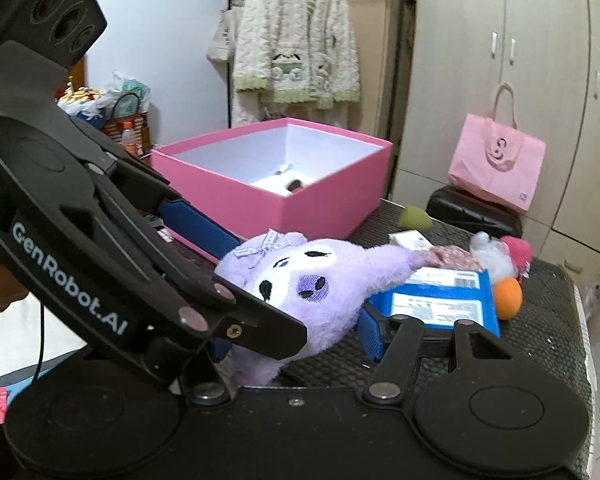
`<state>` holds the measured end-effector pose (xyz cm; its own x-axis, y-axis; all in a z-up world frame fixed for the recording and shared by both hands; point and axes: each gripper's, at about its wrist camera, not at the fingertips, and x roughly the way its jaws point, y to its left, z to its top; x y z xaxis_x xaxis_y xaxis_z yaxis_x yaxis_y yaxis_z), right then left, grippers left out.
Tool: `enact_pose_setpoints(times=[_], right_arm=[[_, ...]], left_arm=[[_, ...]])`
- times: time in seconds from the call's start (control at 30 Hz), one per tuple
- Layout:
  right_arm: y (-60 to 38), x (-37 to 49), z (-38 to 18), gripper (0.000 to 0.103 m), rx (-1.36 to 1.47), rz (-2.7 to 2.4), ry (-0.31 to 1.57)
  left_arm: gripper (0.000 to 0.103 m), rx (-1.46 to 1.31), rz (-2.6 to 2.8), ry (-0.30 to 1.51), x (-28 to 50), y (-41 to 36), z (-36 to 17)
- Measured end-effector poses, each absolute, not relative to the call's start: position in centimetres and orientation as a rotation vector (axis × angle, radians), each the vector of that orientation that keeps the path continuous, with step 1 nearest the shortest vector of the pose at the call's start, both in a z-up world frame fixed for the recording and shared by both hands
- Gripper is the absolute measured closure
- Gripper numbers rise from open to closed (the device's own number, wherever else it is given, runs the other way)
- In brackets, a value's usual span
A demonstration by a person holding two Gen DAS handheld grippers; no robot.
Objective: Organize soft objects
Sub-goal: 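Carry the purple plush into the pink box and open the left gripper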
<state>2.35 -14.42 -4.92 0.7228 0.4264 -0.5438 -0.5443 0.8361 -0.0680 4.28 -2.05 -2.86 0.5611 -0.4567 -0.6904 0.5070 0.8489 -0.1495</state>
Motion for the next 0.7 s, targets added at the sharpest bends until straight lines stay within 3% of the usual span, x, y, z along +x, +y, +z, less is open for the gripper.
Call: enact_pose_setpoints(times=[0.4,0.7], right_arm=[[-10.1,3.4,-1.9,0.038,-0.225,0.661,0.514],[-7.2,8.9,0.6,0.037,-0.227,0.727,0.511]], left_arm=[[0.018,0.058,-0.493,0.758,3.5,3.2,0.9],[0.018,0.019,-0.424,0.713,7.7,6.1,3.4]])
